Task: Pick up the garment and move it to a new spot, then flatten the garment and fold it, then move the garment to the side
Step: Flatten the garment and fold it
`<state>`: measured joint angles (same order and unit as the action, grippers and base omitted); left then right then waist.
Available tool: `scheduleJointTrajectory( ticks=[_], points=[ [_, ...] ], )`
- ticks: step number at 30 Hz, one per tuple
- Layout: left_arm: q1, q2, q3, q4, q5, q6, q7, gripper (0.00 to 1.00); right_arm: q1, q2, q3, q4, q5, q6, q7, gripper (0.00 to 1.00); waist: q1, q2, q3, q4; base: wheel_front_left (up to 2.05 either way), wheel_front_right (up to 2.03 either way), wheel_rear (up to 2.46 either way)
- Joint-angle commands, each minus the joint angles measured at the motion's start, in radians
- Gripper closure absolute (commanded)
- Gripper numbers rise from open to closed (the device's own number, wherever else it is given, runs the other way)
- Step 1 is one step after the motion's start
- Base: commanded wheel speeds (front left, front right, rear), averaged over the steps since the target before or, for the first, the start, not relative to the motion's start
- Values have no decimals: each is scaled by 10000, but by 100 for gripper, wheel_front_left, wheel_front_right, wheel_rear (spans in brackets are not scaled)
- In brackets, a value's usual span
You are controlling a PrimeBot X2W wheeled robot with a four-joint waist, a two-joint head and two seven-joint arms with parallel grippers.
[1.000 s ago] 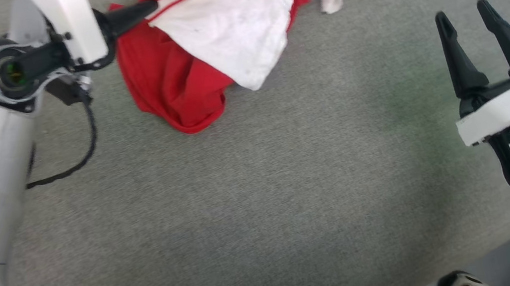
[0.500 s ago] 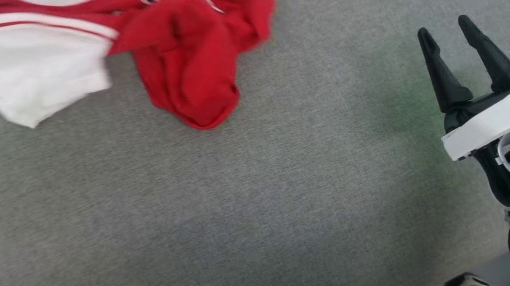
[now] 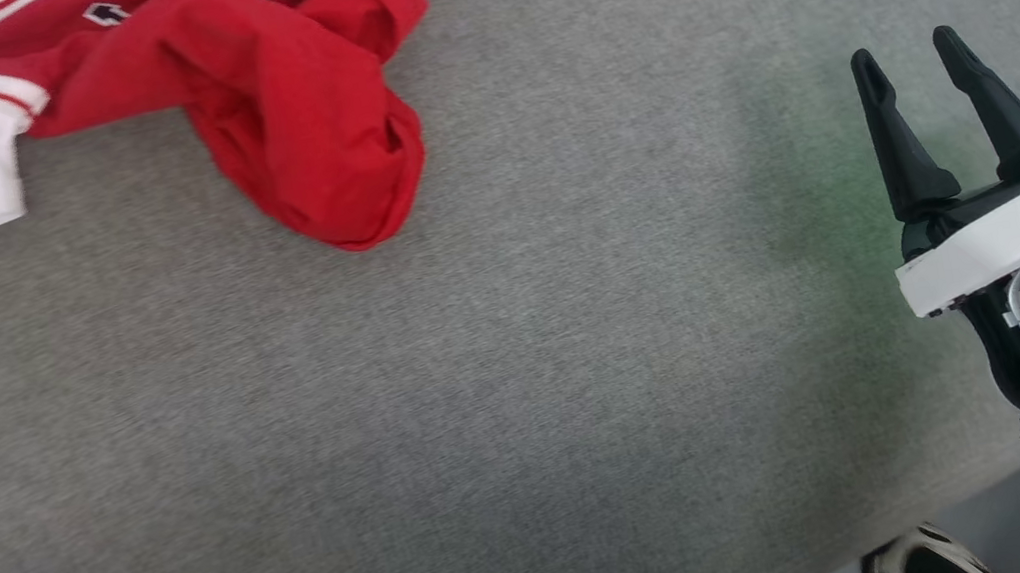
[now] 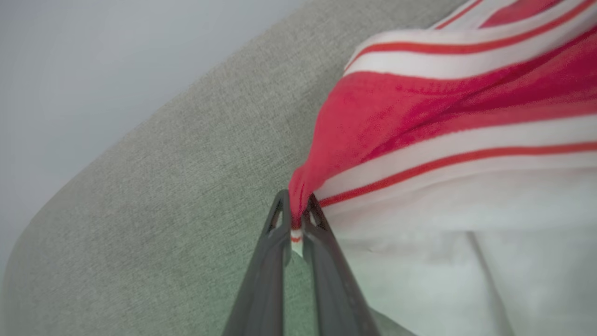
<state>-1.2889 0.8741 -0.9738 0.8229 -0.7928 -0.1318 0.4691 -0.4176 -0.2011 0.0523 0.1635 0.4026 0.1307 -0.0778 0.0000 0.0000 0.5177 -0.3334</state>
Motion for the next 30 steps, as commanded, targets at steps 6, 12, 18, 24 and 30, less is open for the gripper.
scheduleJointTrajectory(
  ticks=[6,12,18,24,30],
  points=[
    [-22,-613,205,475,-564,29,-1569,0,187,-149,-24,-145,-159,1,242,0,0,0,-586,686,0,0,0],
    [1081,-1573,953,503,-1590,39,-4620,0,376,-593,368,14,-492,1,727,0,0,0,-1413,1798,0,0,0],
    [2955,-2834,1295,-68,-1893,513,-7034,0,244,-1205,1123,44,-492,1,1390,0,0,0,-1808,3004,0,0,0],
    [5231,-3942,2970,-2244,-933,1933,-7349,0,-362,-2195,2718,-103,-446,1,2392,0,0,0,-1976,4094,0,0,0],
    [8182,-4989,5275,-5019,1663,2905,-7353,0,-1451,-3595,5079,19,-90,1,3575,0,0,0,-2174,4966,0,0,0]
  ],
)
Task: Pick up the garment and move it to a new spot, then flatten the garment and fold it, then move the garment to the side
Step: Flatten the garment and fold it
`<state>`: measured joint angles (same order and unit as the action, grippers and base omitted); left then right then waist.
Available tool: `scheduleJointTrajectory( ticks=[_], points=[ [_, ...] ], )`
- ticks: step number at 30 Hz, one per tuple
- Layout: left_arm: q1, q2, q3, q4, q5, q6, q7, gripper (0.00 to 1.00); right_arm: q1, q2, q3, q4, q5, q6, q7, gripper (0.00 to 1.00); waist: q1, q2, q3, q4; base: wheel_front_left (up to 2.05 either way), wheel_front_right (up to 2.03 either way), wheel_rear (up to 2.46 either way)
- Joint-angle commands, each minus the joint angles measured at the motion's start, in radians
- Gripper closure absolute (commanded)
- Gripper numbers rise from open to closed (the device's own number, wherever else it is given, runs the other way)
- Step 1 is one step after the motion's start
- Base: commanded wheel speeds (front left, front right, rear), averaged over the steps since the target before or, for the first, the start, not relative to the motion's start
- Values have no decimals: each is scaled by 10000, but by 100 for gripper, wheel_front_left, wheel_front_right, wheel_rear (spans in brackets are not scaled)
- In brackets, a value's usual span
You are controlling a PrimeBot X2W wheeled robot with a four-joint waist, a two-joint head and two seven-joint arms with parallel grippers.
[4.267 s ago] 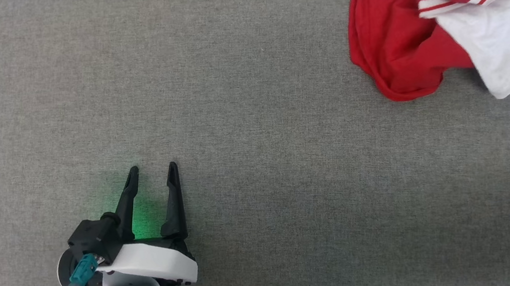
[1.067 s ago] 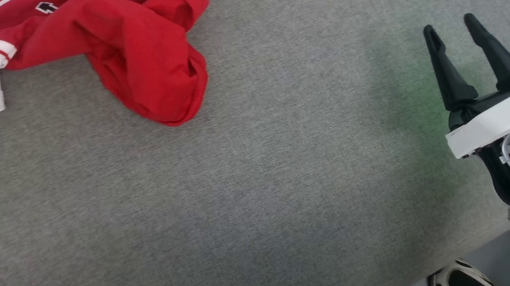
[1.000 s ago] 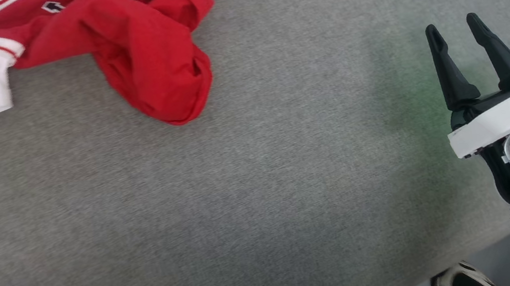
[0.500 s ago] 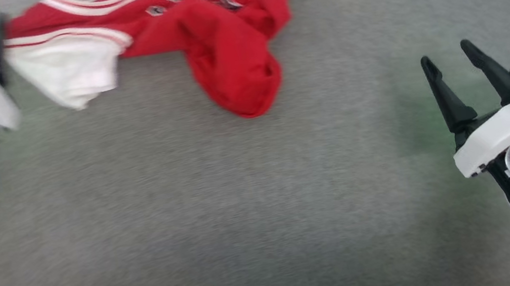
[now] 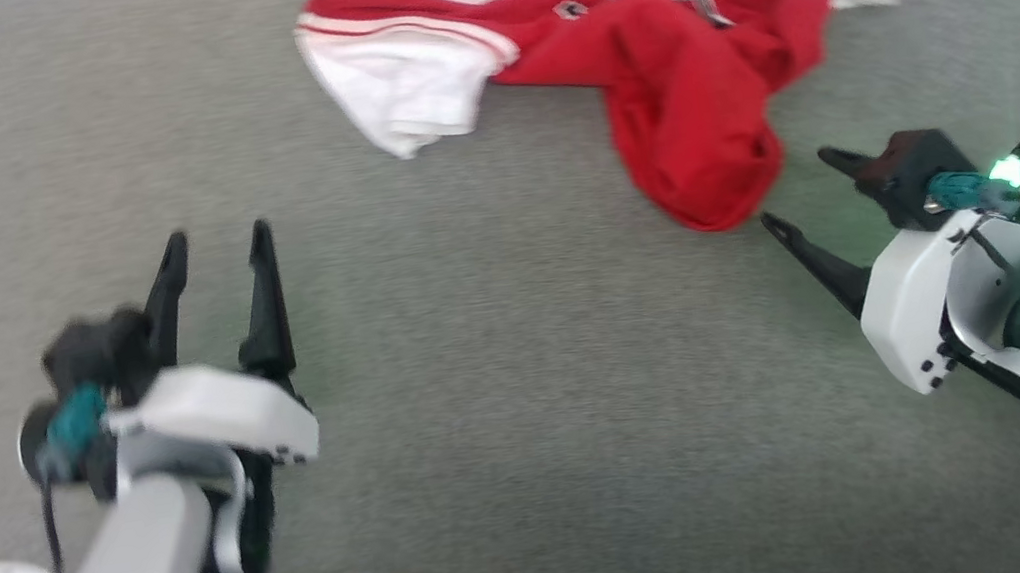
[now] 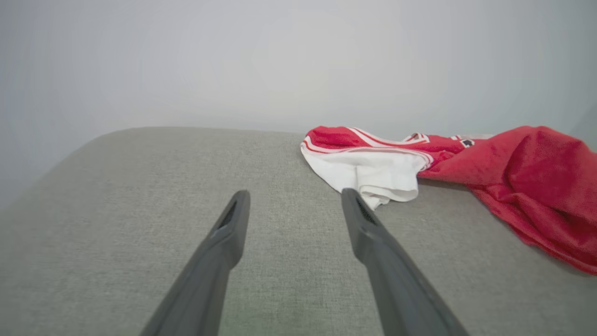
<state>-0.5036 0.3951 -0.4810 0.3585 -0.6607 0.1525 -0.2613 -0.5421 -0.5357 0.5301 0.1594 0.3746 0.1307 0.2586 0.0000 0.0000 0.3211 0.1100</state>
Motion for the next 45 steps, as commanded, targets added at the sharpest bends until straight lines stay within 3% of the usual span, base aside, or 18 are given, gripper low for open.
scheduleJointTrajectory(
  ticks=[1,7,15,22,23,25,31,36,45],
  points=[
    [787,-355,610,-739,785,90,-49,0,-449,-503,730,86,347,-1,423,0,0,0,-228,681,0,0,0],
    [2396,-1315,2159,-2042,2162,32,-49,0,-1783,-1554,2421,374,1120,-1,1225,0,0,0,-271,1349,0,0,0],
    [3587,-2745,3416,-2520,3257,-926,-52,0,-3593,-2538,4688,1568,2159,1,2433,0,0,0,-22,2273,0,0,0],
    [3579,-3335,3954,-2544,3631,-1634,-52,0,-4861,-2880,6798,2118,3207,-1,3285,0,0,0,451,2748,0,0,0],
    [3539,-3371,3991,-2532,3660,-1699,-53,0,-4995,-2874,7004,2182,3328,-2,3375,19,0,0,491,2786,0,0,0],
    [3481,-3423,4026,-2531,3634,-1781,-51,0,-5189,-2860,7269,2283,3520,-27,3424,100,0,0,532,2836,0,0,0],
    [3619,-3431,3865,-2596,3309,-1672,-51,0,-5417,-2733,7521,1910,4209,7,3412,100,0,0,426,2700,0,0,0],
    [3878,-3430,3979,-2568,3358,-1613,-52,0,-5301,-2788,7484,389,5032,19,3514,100,0,0,71,2363,0,0,0],
    [4052,-3430,4330,-2663,3541,-1683,-53,0,-4097,-3121,7509,-3224,6047,2,4824,100,0,0,-360,1787,0,0,0]
  ],
)
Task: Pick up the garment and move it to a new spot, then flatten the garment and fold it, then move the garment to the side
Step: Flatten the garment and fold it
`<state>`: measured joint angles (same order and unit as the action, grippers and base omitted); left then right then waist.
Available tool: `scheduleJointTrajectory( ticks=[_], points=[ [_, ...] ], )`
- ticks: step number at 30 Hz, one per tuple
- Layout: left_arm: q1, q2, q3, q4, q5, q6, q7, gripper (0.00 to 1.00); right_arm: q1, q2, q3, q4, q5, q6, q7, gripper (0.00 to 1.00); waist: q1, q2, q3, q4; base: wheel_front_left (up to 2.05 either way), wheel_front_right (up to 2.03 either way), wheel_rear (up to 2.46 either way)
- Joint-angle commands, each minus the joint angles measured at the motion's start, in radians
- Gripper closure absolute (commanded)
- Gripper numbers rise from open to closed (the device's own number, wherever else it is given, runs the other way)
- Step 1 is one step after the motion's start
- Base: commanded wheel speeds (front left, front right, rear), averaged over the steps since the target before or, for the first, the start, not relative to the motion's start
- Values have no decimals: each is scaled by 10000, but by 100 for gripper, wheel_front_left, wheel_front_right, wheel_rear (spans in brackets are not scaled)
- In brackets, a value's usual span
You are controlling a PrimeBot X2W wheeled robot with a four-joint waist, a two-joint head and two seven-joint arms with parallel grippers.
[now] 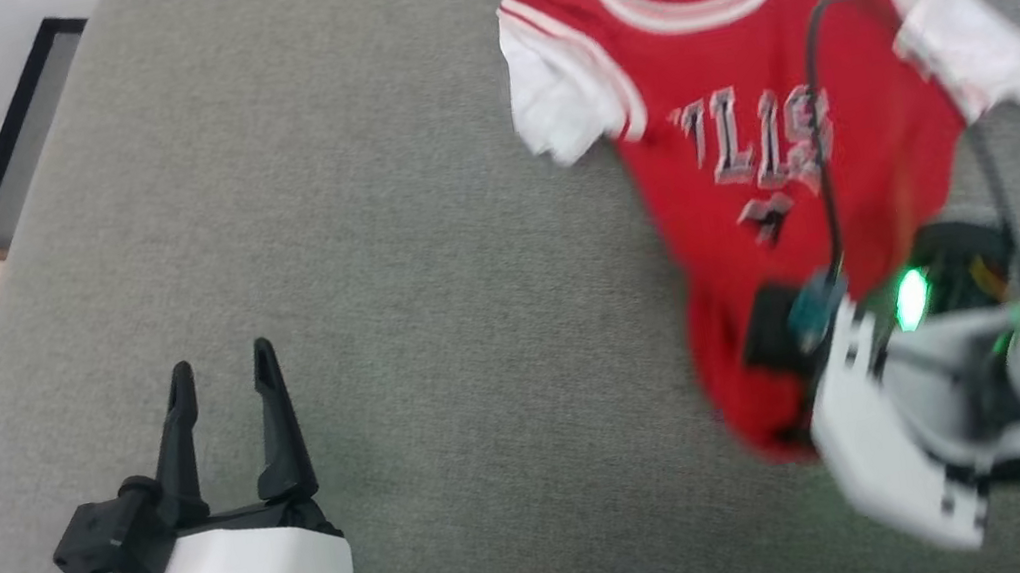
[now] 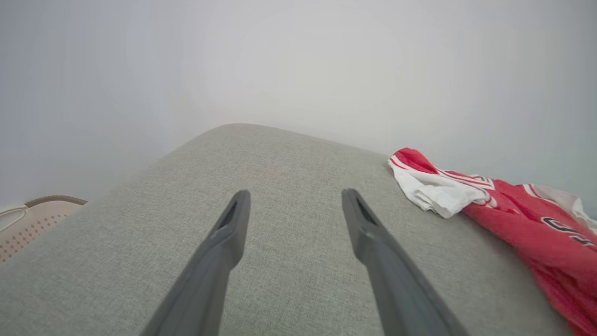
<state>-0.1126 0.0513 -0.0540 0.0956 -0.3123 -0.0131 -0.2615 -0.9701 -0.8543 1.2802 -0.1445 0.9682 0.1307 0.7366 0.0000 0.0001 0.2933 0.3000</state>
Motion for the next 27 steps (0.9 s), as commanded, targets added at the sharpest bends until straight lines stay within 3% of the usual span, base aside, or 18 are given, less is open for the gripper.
scheduleJointTrajectory(
  ticks=[1,13,14,15,17,22,26,27],
  points=[
    [161,8,105,-37,67,-47,-51,0,296,96,4,-544,189,1,132,100,0,-1,-110,-163,0,0,0],
    [151,7,303,-60,113,-144,-50,0,1832,394,-52,-3170,591,1,1465,100,0,-1,-248,-366,0,0,0],
    [163,7,328,-66,101,-123,-50,0,1862,381,-133,-3198,469,1,1405,93,0,-1,-247,-389,0,0,0],
    [171,7,343,-69,87,-114,-50,0,1856,356,-202,-3173,280,1,1297,72,0,-1,-245,-410,0,0,0],
    [208,7,357,-60,80,-105,-50,0,1966,382,-565,-2996,-38,1,896,0,0,-1,-259,-467,0,0,0],
    [289,7,408,-40,70,-92,-50,0,2432,200,-2044,-2659,-401,1,65,0,0,-1,-278,-697,0,0,0],
    [330,5,415,-32,45,-112,-50,0,2828,-338,-3531,-2624,-489,1,86,0,0,-1,-222,-933,0,0,0],
    [285,6,350,-13,7,-126,-50,0,3034,-642,-4308,-2541,-492,1,229,0,0,-1,-157,-1000,0,0,0]
  ],
)
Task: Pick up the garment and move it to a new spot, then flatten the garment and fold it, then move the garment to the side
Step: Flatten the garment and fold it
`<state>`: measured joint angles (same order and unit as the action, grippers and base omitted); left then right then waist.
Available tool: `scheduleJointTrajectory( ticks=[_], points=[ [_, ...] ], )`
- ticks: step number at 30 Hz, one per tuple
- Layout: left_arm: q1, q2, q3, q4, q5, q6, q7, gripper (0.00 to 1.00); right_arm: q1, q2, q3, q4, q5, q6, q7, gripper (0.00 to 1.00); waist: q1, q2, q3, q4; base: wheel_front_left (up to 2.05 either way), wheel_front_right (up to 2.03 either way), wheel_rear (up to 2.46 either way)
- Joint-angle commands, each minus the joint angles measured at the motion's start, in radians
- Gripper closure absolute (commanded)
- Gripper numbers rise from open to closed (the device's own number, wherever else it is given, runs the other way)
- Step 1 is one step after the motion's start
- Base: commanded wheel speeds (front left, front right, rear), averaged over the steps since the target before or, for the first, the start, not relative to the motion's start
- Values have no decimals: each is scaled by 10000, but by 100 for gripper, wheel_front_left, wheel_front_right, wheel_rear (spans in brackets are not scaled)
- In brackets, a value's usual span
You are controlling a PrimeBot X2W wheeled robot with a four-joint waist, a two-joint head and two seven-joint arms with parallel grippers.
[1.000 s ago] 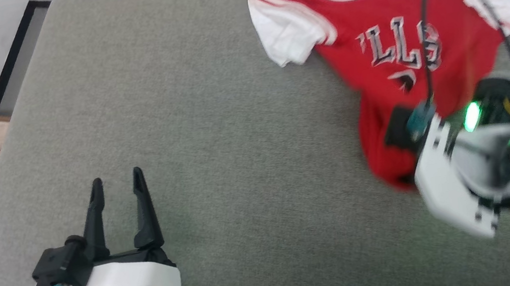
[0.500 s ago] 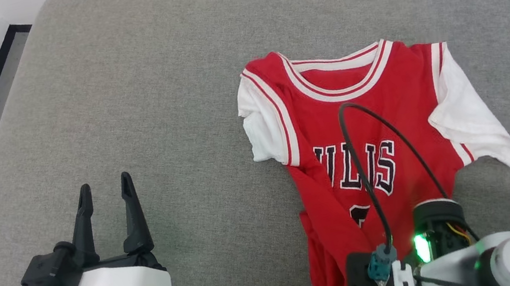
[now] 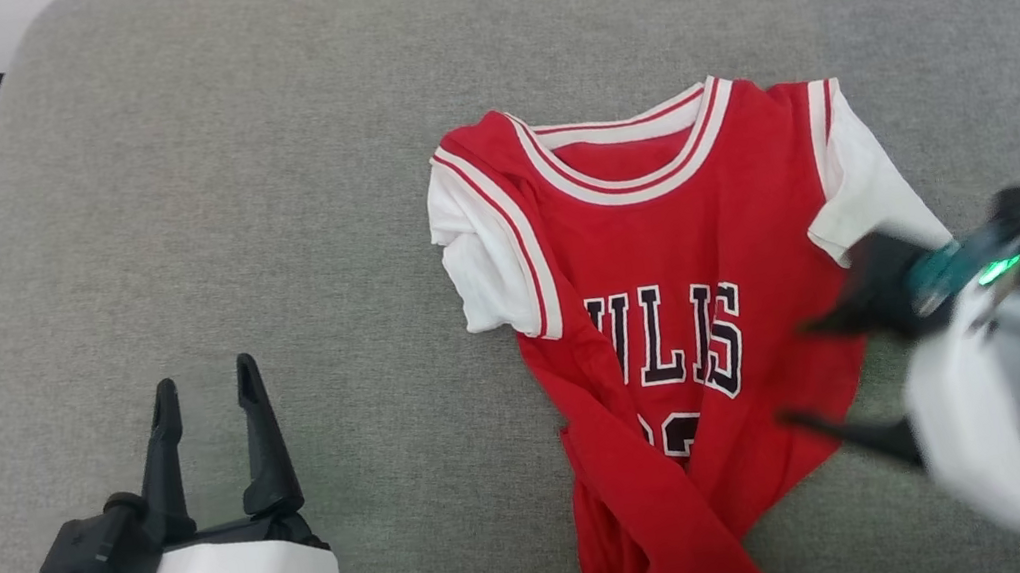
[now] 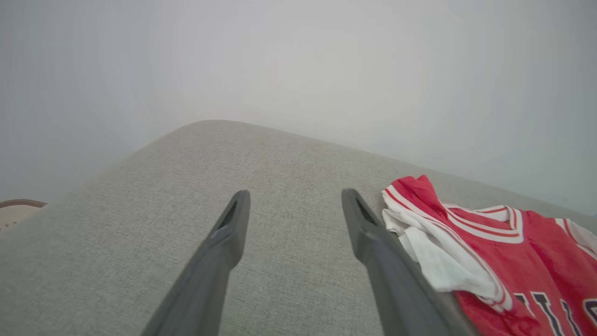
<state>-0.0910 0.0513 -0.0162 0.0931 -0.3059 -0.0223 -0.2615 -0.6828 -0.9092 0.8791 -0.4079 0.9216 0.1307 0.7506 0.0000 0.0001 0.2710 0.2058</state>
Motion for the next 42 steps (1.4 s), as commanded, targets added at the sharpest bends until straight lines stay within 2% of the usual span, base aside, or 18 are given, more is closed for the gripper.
scheduleJointTrajectory(
  ticks=[1,5,8,11,20,31,32,33,34,36,37,42],
  points=[
    [25,8,-68,26,-86,-33,-52,0,272,-203,-671,166,9,1,162,0,0,-1,99,-80,0,0,0],
    [-212,6,-302,102,-234,2,-50,0,387,-575,-1936,809,-677,1,324,0,0,-1,295,-70,0,0,0],
    [-330,11,-494,163,-347,32,-50,0,569,-632,-2318,1473,-1361,1,219,0,0,-1,396,17,0,0,0],
    [-413,9,-628,248,-363,59,-52,0,769,-511,-2543,2104,-1524,1,95,0,0,-1,493,116,0,0,0],
    [-554,7,-726,358,-510,9,-50,0,654,-184,-2149,2849,-1723,1,-208,0,0,-1,828,338,0,0,0],
    [-879,9,-891,380,-715,50,-50,0,125,-140,-1471,3441,-1948,1,-597,0,0,-1,1328,485,0,0,0],
    [-895,9,-895,380,-730,51,-50,0,83,-166,-1406,3487,-1947,1,-623,8,0,-1,1350,486,0,0,0],
    [-907,7,-890,382,-742,51,-50,0,20,-182,-1355,3530,-1923,1,-647,44,0,-1,1368,480,0,0,0],
    [-918,9,-885,394,-738,48,-50,0,-26,-183,-1317,3583,-1880,1,-671,67,0,-1,1379,473,0,0,0],
    [-920,9,-877,414,-742,37,-50,0,-69,-154,-1287,3684,-1855,-1,-761,96,0,-1,1392,451,0,0,0],
    [-910,9,-869,430,-737,31,-50,0,-80,-140,-1265,3732,-1861,-1,-798,100,0,-1,1385,434,0,0,0],
    [-877,7,-767,470,-634,7,-52,0,-147,17,-1729,4044,-1699,-1,-1278,100,0,-1,1302,243,0,0,0]
  ],
)
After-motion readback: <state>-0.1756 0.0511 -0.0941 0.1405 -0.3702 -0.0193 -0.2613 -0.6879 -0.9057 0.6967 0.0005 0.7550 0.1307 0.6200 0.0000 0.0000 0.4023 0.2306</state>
